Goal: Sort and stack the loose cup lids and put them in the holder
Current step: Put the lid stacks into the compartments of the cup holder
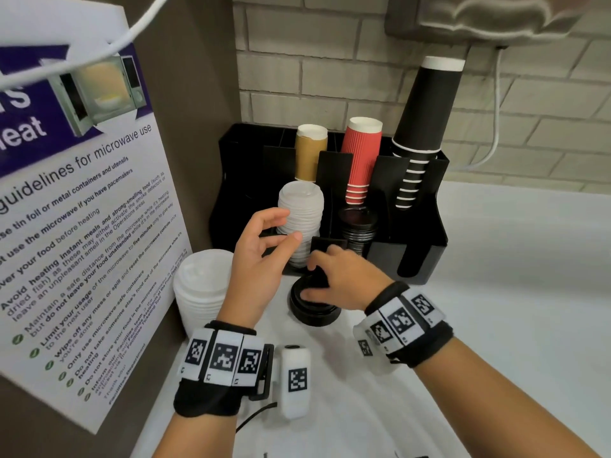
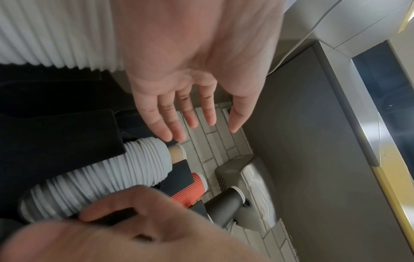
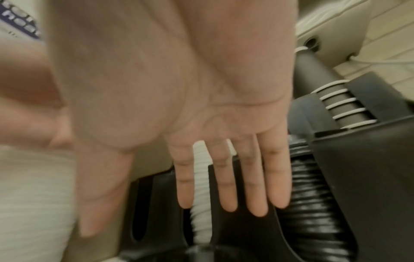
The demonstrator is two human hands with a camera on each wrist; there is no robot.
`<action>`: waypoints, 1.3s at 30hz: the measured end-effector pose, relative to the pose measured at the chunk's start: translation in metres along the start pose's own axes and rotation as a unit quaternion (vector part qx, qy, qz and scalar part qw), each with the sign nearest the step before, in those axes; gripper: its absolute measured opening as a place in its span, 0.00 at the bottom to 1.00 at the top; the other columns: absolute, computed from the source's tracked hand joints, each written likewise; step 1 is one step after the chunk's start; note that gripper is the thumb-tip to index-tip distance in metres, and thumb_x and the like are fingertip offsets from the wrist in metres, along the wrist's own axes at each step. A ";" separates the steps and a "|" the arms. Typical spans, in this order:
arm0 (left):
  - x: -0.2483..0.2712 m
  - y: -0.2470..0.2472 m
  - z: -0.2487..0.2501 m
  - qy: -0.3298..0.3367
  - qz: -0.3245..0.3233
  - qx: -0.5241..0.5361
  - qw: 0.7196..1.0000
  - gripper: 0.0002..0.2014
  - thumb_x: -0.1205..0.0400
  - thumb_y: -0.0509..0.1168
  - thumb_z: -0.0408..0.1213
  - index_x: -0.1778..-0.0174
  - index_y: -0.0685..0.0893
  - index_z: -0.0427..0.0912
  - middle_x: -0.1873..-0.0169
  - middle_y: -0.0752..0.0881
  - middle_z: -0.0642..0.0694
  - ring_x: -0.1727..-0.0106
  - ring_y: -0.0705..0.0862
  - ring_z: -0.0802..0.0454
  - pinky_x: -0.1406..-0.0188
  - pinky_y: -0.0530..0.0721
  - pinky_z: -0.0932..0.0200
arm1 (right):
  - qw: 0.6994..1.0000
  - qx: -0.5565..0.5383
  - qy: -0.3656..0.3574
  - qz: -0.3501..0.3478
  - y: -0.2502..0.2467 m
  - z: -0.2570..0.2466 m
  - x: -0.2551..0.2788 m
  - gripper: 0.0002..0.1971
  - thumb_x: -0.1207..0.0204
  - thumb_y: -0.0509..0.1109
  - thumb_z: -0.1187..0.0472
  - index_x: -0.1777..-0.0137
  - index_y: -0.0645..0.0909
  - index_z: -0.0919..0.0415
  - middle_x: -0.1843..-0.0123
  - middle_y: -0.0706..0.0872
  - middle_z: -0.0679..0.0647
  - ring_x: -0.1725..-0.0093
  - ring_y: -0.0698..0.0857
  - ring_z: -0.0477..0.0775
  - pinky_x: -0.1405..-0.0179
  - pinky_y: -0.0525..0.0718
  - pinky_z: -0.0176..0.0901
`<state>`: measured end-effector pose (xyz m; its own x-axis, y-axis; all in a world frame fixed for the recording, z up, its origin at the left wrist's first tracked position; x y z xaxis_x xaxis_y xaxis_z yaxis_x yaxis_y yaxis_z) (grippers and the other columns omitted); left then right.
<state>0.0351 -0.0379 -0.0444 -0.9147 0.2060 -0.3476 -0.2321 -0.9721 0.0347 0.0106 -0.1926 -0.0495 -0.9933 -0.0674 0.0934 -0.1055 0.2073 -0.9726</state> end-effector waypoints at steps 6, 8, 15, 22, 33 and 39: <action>0.000 -0.001 -0.001 0.001 -0.004 0.002 1.000 0.14 0.19 0.69 0.33 0.42 0.81 0.57 0.41 0.82 0.55 0.51 0.86 0.63 0.41 0.85 0.53 | 0.989 0.057 0.031 -0.136 0.022 -0.006 -0.011 0.43 0.30 0.74 0.39 0.19 0.56 0.42 0.29 0.66 0.60 0.32 0.73 0.68 0.37 0.80 0.59; 0.000 -0.001 -0.002 0.001 -0.003 0.003 1.000 0.14 0.19 0.69 0.34 0.42 0.81 0.57 0.41 0.82 0.55 0.51 0.86 0.63 0.40 0.85 0.52 | 0.989 0.046 0.037 -0.138 0.025 -0.006 -0.014 0.43 0.32 0.76 0.40 0.19 0.58 0.44 0.30 0.67 0.62 0.33 0.74 0.68 0.37 0.81 0.60; 0.000 -0.003 -0.001 0.001 -0.002 0.006 1.000 0.15 0.19 0.70 0.34 0.43 0.81 0.58 0.41 0.82 0.55 0.50 0.86 0.63 0.40 0.85 0.52 | 0.993 0.034 0.042 -0.106 0.027 -0.006 -0.014 0.41 0.37 0.79 0.43 0.25 0.64 0.46 0.36 0.70 0.61 0.39 0.76 0.68 0.42 0.82 0.61; 0.000 0.001 -0.005 0.001 -0.025 0.010 1.000 0.14 0.19 0.70 0.34 0.42 0.81 0.57 0.41 0.82 0.53 0.49 0.86 0.60 0.47 0.83 0.58 | 0.975 -0.217 0.029 0.026 -0.006 0.022 0.005 0.33 0.39 0.80 0.48 0.34 0.69 0.39 0.43 0.73 0.52 0.45 0.79 0.54 0.49 0.81 0.39; 0.014 0.016 -0.010 -0.052 -0.226 0.041 0.972 0.47 0.38 0.82 0.44 0.23 0.68 0.65 0.26 0.75 0.49 0.31 0.82 0.48 0.39 0.86 0.48 | 0.825 -0.556 -0.075 0.072 -0.026 0.015 0.045 0.29 0.34 0.76 0.58 0.34 0.74 0.36 0.44 0.85 0.53 0.49 0.89 0.56 0.51 0.88 0.49; 0.012 0.012 -0.008 -0.032 -0.223 0.041 0.973 0.47 0.38 0.83 0.43 0.24 0.70 0.63 0.27 0.76 0.49 0.32 0.82 0.48 0.39 0.86 0.44 | 0.804 -0.584 -0.087 0.075 -0.029 0.020 0.048 0.31 0.34 0.79 0.60 0.31 0.76 0.45 0.43 0.87 0.50 0.45 0.88 0.54 0.51 0.86 0.45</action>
<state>0.0242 -0.0476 -0.0562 -0.7348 0.6153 -0.2854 -0.6346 -0.7722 -0.0311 -0.0329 -0.2210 -0.0209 -0.9882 -0.0696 -0.1366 -0.0564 0.9936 -0.0983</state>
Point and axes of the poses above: each hand's wrist, its own x-axis away from the middle knuckle, its own y-axis out of the palm, z = x × y, the point moved 1 cm from there along -x, towards the middle knuckle
